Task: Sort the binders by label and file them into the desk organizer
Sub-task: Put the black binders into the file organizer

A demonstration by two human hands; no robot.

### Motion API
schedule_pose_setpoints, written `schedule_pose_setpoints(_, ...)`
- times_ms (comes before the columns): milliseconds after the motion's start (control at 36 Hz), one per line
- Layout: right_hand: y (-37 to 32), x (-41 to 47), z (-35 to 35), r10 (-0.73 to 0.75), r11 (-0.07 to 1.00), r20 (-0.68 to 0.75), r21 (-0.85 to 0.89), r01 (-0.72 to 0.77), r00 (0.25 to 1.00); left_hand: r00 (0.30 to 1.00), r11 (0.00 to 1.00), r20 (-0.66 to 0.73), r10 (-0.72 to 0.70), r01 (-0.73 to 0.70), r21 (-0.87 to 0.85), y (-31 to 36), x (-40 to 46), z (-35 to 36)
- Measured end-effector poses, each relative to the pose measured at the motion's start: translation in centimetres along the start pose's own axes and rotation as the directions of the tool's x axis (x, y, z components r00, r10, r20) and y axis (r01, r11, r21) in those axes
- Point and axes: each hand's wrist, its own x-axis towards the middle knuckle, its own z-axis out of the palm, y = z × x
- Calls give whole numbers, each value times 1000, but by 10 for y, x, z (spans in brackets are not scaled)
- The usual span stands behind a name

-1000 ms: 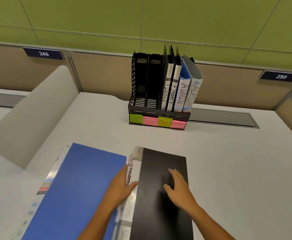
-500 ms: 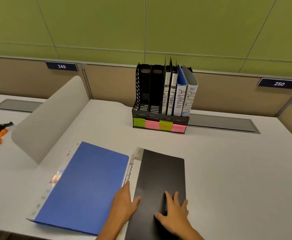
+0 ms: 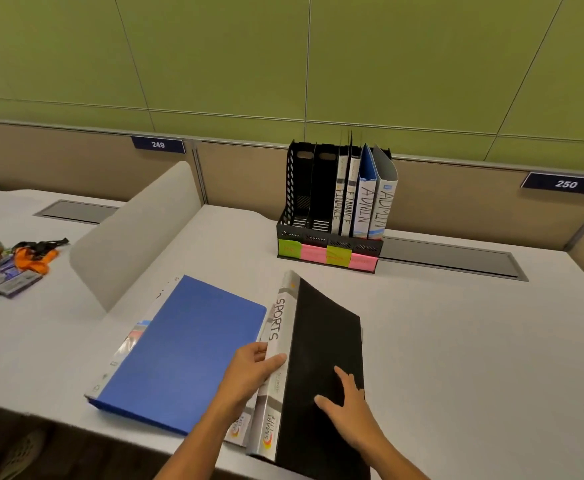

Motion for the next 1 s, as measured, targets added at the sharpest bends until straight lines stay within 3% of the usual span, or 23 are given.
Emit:
schedule_pose_setpoints(111,-8,-11,-9,-97,989,-29,111,100,995,998,997,64,22,-27,70,18,-20,11)
schedule_pose_setpoints(306,-48,-26,-34,-200,907,-56,368,206,978,982,964,-5,191,-186,192,49,-44,26)
schedule_pose_setpoints(583,-142,-46,-85,-384,788,-62,497,362,921,900,899,-71,430,-420,120,94,-43,25)
schedule_pose_setpoints(694,-183,-49,-97,-438,782,-135,431,451,889,862,866,-88,500,-499,32,106,-32,23)
schedule_pose_setpoints(806,-217,-41,-108,-510,789,-242,250,561,825,806,816,-140,575,-578,19,112,-6,13)
schedule_pose_setpoints(1000,-264,-2,-119,-472,862,-296,41,505,830,762,758,-94,641,-647,-83,130,47,-1)
